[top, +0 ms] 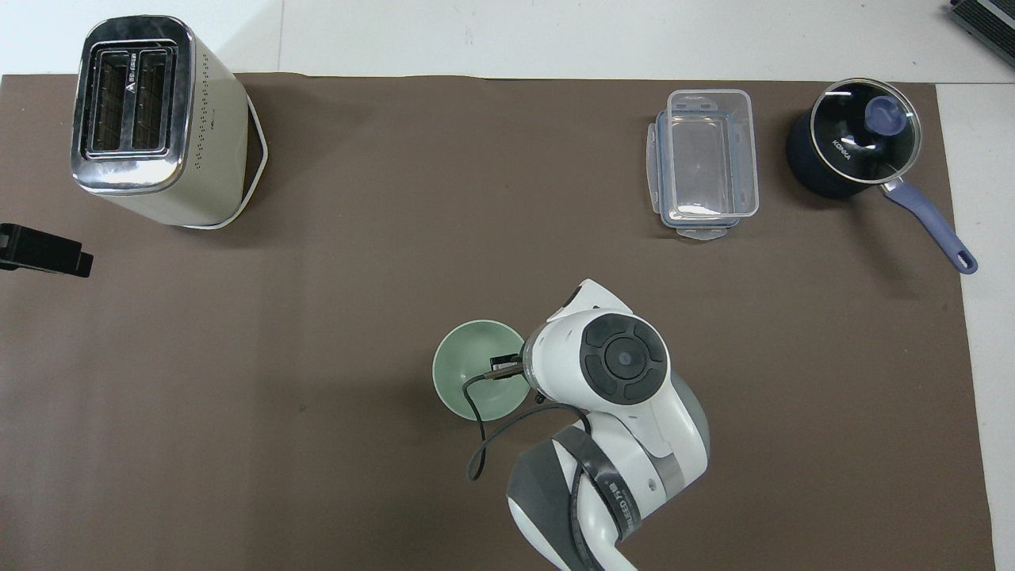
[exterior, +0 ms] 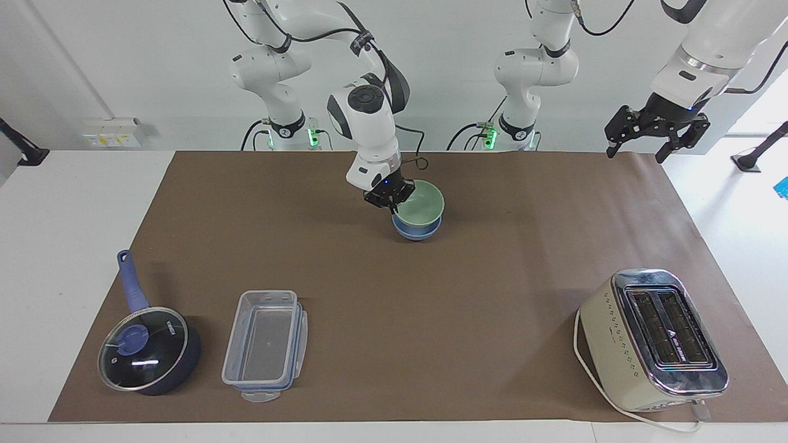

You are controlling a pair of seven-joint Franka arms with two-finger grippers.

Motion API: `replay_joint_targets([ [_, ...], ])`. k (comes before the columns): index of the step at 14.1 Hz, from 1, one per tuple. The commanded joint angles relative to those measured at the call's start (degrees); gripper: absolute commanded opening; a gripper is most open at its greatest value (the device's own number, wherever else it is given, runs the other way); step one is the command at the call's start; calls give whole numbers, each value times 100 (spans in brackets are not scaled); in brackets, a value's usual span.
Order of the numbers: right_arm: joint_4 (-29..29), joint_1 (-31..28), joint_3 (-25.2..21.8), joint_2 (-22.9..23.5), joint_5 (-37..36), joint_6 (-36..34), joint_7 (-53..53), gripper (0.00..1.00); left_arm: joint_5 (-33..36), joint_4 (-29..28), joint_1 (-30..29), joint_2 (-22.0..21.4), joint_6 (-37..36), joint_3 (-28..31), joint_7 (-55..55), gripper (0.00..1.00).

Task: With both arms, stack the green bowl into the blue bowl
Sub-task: 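Lower the green bowl into the blue bowl with the right gripper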

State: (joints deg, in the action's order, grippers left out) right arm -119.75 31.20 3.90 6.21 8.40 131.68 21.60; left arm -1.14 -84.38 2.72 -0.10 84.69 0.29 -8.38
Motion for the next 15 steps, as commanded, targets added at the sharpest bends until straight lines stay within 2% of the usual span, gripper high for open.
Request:
replay_joint_targets([
  [1, -294, 122, -12, -164, 171, 374, 81, 0, -53, -175, -87, -148, -22, -55, -93, 100],
  [12, -540, 184, -21, 82, 162, 1193, 125, 0, -53, -360, -79, -263, 22, -55, -85, 100],
  [15, -541, 184, -21, 82, 162, 1185, 125, 0, -53, -360, -79, -263, 22, -55, -85, 100],
])
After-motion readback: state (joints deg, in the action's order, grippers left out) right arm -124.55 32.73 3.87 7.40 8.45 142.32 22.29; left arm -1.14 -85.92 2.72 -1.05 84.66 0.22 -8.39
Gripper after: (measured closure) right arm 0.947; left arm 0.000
